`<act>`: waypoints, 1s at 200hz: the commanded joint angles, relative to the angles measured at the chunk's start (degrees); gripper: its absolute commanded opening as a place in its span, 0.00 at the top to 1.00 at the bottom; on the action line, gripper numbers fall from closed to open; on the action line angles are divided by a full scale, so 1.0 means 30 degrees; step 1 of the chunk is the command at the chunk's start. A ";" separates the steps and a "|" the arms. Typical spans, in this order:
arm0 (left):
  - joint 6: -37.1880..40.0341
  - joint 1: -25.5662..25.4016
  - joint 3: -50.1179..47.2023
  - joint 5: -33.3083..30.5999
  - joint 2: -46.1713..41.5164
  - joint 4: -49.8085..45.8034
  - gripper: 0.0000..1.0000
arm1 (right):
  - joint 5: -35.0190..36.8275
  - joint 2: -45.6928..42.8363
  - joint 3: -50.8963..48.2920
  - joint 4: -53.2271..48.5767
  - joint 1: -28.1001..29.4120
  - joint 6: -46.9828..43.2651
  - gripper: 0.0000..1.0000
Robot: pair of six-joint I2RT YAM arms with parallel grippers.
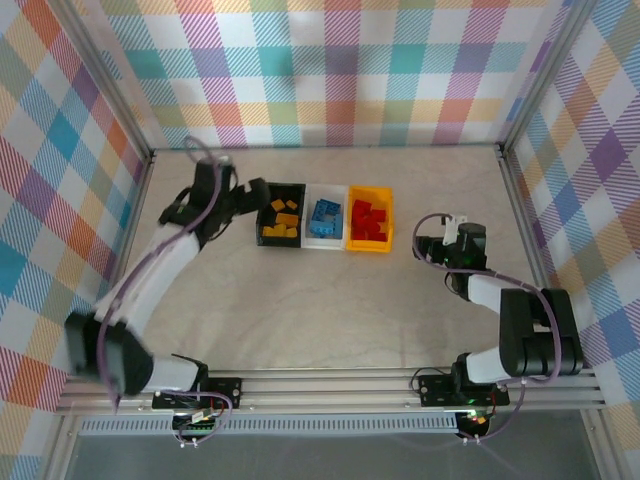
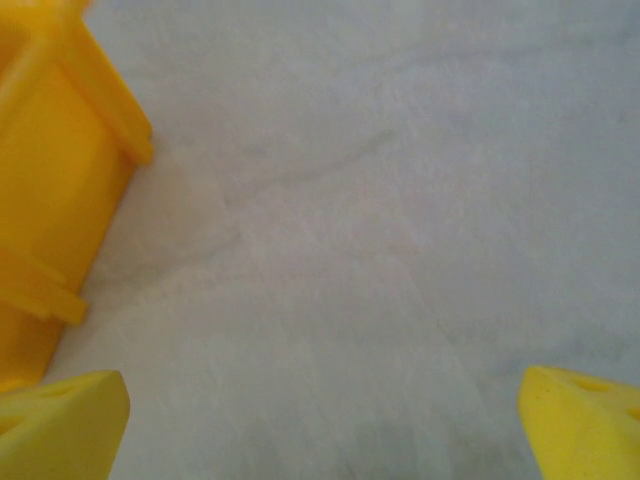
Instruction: Sort the legos into containers by color
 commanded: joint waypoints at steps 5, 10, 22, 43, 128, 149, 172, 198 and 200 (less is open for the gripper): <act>0.1815 0.1571 -0.4084 -0.3129 -0.3506 0.3695 0.01 | -0.0798 0.1462 -0.0637 0.5211 -0.0184 -0.0277 0.01; 0.1758 0.2196 -0.4555 -0.2654 -0.3915 0.3705 0.01 | -0.0712 0.1799 -0.0884 0.5990 -0.0159 -0.0276 0.01; 0.1936 0.3267 -0.5429 -0.1826 -0.4228 0.3561 0.00 | -0.0703 0.1923 -0.1259 0.6730 -0.0197 -0.0202 0.00; 0.2719 0.3967 -0.7151 -0.1437 -0.3498 0.4696 0.00 | -0.0828 0.1935 -0.1079 0.6334 -0.0215 -0.0226 0.00; 0.5842 0.4053 -1.1853 -0.0142 0.1829 1.6671 0.03 | -0.0571 0.1919 -0.1091 0.6396 -0.0215 -0.0144 0.00; 0.6370 0.3975 -1.2746 0.0261 0.3080 1.9167 0.02 | -0.0584 0.1921 -0.1091 0.6388 -0.0215 -0.0139 0.00; 0.7296 0.3769 -1.3453 0.1832 0.3924 2.0996 0.01 | -0.0575 0.1899 -0.1091 0.6379 -0.0215 -0.0159 0.00; 0.7297 0.3636 -1.5441 0.1237 0.5593 2.6335 0.00 | -0.0580 0.1906 -0.1091 0.6381 -0.0215 -0.0170 0.00; 0.7284 0.3647 -1.5532 0.1232 0.5705 2.6689 0.00 | -0.0570 0.1917 -0.1091 0.6392 -0.0215 -0.0145 0.00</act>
